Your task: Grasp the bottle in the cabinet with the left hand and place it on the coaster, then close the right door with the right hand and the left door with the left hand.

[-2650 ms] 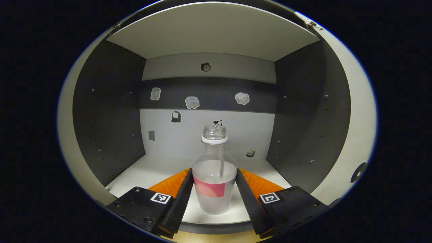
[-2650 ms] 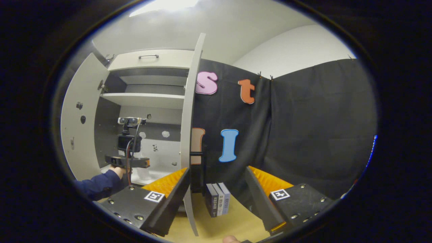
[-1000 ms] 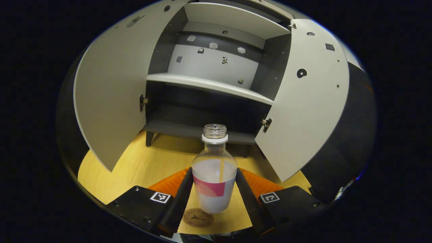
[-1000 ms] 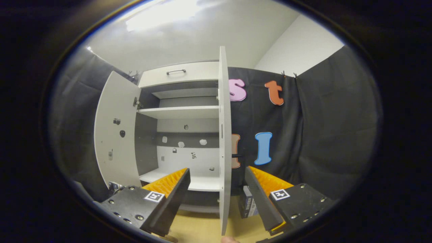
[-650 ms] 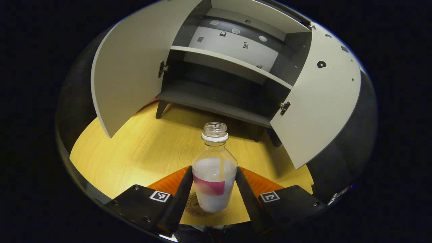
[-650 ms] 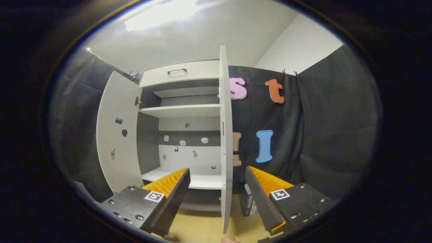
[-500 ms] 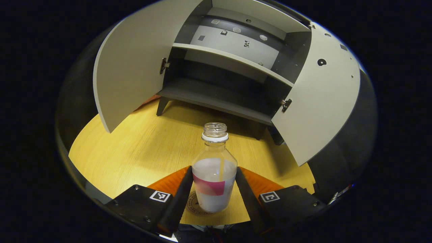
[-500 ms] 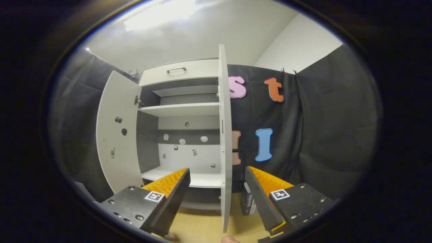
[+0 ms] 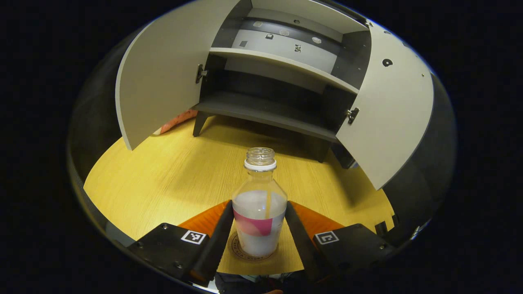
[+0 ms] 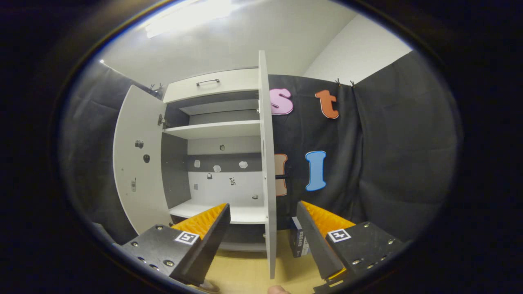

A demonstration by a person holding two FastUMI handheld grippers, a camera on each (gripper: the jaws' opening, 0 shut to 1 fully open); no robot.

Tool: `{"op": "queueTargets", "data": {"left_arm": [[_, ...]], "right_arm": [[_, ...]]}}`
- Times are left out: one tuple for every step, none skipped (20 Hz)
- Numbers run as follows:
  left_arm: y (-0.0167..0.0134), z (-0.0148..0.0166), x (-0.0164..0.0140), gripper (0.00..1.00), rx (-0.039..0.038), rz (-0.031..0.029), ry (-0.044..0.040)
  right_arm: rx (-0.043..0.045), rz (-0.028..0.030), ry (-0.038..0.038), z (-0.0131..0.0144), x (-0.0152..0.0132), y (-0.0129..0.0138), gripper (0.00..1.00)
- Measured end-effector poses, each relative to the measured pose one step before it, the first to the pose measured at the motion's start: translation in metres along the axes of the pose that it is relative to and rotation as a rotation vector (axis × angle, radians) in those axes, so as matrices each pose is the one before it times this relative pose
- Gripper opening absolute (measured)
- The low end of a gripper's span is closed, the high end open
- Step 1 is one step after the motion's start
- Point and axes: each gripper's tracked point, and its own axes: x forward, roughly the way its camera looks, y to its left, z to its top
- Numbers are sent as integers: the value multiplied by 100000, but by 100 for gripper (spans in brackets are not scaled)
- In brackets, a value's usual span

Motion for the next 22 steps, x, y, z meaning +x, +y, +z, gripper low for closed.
{"op": "queueTargets", "data": {"left_arm": [[33, -378, -51, 82, 123, 99, 669], [32, -214, -115, 81, 199, -47, 888], [-119, 95, -110, 82, 642, -307, -710], [-147, -121, -155, 84, 868, -533, 519], [-240, -215, -254, 82, 1692, -902, -320], [-150, -53, -107, 82, 2004, -527, -716], [12, -390, -137, 82, 2256, -122, 401], [17, -590, -41, 82, 1542, 24, 1446], [19, -647, -161, 82, 792, -132, 1561], [64, -234, -14, 83, 180, 62, 1105], [-32, 31, -140, 82, 11, 2, -245], [-13, -43, -74, 83, 269, 0, 266], [-120, -128, 2, 82, 100, -232, 290], [-163, -113, -37, 83, 363, -337, 496], [-67, -228, -113, 83, 992, 45, 623], [-157, -55, -68, 82, 1192, 63, 353], [-110, -177, -118, 82, 1174, 164, 538], [-45, -154, -83, 82, 958, 208, 501], [-31, -86, -51, 82, 795, 314, 301], [-1, -39, -108, 82, 671, 472, 433], [81, -59, -58, 82, 1059, 862, 67], [-71, 97, -116, 82, 1012, 278, -34]], "right_arm": [[228, -3, 165, -71, 62, 107, 98], [328, 52, 160, -170, -43, 5, 98], [457, 132, 198, -86, 72, 85, 98], [595, 165, 380, -132, 85, 147, 98], [793, 221, 506, -225, 44, -32, 98], [689, 313, 298, -120, -27, 6, 98], [665, 253, 338, -84, 22, 9, 98], [538, 152, 187, -51, 22, 104, 98], [408, 47, 184, -32, 11, -43, 98], [343, -13, 257, -140, -83, -69, 98], [283, 35, 351, -110, 52, -108, 98], [217, -1, 515, -115, 54, 30, 98], [230, -31, 596, -202, 1, -79, 98], [253, -9, 505, -126, -41, -113, 98], [278, -27, 400, -105, 82, -114, 98], [239, 10, 237, -43, 29, 32, 98], [146, -63, 162, -40, 80, -59, 98], [69, 77, 117, -67, -53, -106, 99], [-7, 174, 59, 35, 95, 12, 99], [-65, 174, 117, -137, -83, 92, 99], [-2, 203, 167, -81, 97, -13, 99], [134, 388, 113, -58, 72, 90, 99]]}}
